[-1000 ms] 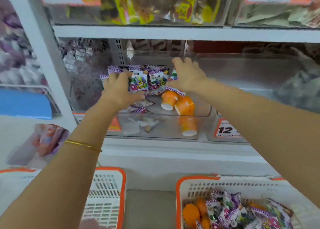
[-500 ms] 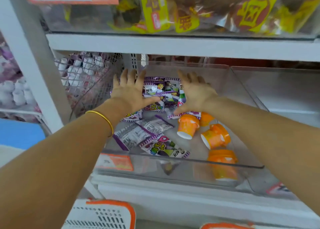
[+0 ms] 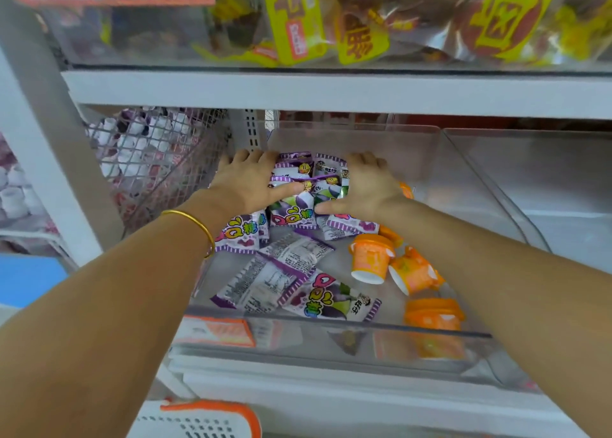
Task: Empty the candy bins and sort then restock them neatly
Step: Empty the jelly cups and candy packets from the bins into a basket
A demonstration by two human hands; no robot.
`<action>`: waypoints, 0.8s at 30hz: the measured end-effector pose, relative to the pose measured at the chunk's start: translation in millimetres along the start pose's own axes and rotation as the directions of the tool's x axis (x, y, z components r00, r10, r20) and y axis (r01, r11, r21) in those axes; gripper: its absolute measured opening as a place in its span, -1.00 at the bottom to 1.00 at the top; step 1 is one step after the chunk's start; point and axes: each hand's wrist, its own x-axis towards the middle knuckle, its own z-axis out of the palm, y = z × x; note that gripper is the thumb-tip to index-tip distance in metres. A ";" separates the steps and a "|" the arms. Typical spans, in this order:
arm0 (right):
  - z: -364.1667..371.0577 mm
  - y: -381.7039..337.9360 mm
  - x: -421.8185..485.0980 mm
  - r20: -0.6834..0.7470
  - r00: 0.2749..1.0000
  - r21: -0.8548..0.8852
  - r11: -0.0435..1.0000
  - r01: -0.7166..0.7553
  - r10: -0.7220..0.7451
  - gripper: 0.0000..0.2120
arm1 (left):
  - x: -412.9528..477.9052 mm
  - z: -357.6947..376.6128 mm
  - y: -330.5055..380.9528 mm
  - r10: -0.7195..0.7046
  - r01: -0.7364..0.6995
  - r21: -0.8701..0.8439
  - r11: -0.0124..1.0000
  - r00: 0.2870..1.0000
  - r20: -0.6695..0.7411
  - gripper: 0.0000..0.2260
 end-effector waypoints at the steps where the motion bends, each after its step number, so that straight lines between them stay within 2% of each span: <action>1: 1.1 0.6 0.1 0.017 1.000 0.052 0.999 -0.004 0.004 -0.01 | -0.3 1.2 0.1 0.000 0.000 -0.011 1.000 1.000 -0.014 -0.28; 4: 2.8 0.0 -3.8 0.057 0.998 0.238 0.971 0.002 -0.016 -0.01 | -0.2 2.9 -0.9 -0.005 0.004 -0.044 0.999 0.999 -0.032 -0.30; 8: 9.1 -2.7 -19.2 0.108 0.985 0.425 0.902 0.076 -0.134 0.09 | -3.3 4.5 -2.3 0.033 -0.036 -0.046 0.998 0.998 -0.059 -0.33; 11: 12.4 0.0 -24.7 0.174 0.966 0.406 0.908 0.107 -0.192 0.21 | -6.6 6.8 -3.4 0.040 -0.044 -0.051 0.998 0.995 -0.094 -0.35; 15: 15.9 4.4 -26.6 0.219 0.955 0.272 0.952 0.137 -0.200 0.30 | -6.3 10.6 -3.1 0.050 -0.057 -0.038 0.998 0.985 -0.163 -0.37; 17: 19.8 4.1 -26.8 0.141 0.974 0.229 0.963 0.144 -0.179 0.23 | -7.4 12.6 -2.2 0.072 -0.086 -0.054 0.995 0.972 -0.224 -0.39; 20: 21.8 2.7 -25.2 -0.002 0.993 0.214 0.970 0.118 -0.120 0.00 | -8.9 12.1 -0.5 0.062 -0.094 -0.112 0.989 0.964 -0.258 -0.39; 24: 19.8 1.3 -21.1 -0.027 0.998 0.396 0.916 0.064 -0.058 -0.14 | -8.1 12.9 -0.9 0.092 -0.118 -0.085 0.989 0.962 -0.255 -0.41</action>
